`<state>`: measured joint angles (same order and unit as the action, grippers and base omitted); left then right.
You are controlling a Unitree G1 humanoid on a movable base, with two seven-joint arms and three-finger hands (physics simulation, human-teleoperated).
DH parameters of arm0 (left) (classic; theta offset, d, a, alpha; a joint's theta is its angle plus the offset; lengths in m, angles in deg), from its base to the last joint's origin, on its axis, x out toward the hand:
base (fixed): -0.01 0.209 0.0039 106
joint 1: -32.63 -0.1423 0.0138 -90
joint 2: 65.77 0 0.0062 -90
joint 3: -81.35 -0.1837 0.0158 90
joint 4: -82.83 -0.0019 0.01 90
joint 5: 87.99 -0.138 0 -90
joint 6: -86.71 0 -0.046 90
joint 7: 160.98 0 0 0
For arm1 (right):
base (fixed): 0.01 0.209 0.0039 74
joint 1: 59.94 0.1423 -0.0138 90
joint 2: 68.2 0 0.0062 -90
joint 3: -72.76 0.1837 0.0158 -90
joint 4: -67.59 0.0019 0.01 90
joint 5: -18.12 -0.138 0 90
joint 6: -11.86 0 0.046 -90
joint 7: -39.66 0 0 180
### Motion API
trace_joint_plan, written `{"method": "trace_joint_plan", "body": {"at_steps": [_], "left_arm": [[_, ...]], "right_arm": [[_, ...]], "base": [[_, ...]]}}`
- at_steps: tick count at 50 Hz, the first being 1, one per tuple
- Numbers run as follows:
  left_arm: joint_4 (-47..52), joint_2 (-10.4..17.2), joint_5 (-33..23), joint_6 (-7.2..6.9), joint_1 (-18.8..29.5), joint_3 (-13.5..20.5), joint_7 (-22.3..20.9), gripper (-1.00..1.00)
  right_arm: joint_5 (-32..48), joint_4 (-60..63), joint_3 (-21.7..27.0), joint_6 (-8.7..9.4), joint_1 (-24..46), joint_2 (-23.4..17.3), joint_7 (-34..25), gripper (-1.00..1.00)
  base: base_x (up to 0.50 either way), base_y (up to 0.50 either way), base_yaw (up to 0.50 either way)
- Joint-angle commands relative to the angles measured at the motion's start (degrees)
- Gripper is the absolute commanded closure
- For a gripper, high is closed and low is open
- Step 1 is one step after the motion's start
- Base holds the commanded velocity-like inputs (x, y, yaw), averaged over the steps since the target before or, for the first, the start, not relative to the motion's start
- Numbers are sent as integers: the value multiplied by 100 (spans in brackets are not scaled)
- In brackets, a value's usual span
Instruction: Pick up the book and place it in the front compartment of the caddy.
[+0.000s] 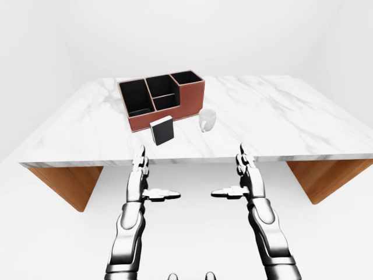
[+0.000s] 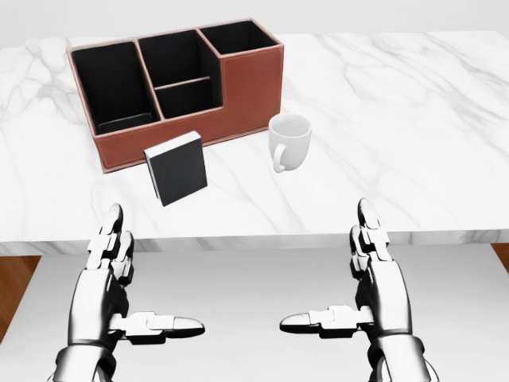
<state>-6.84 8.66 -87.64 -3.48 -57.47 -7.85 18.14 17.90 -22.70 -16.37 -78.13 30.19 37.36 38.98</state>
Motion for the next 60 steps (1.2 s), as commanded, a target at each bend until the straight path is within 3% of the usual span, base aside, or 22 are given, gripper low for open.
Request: {"method": "trace_joint_plan", "body": {"at_steps": [1,6,12,14,23,60], "left_arm": [[85,68,42,-48,-23,128,-141,-100],[247,65,41,-162,-51,121,-150,-100],[569,61,-14,-355,-122,89,-157,-100],[732,63,-20,-479,-136,84,-173,-100],[1085,79,52,-481,-94,157,-213,-100],[2669,142,181,-481,-20,315,-356,-100]], "right_arm": [[-26,-20,135,52,27,-70,-93,-100],[-48,16,121,84,9,-63,-128,-100],[-60,212,108,243,-25,-64,-156,-100],[-65,224,114,253,-23,-67,-170,-100],[-49,515,137,497,-41,-85,-185,-100],[51,2613,207,499,-173,-100,-326,-100]], "base": [[0,0,0],[0,0,0],[0,0,0],[0,0,0],[0,0,0],[0,0,0]]}}
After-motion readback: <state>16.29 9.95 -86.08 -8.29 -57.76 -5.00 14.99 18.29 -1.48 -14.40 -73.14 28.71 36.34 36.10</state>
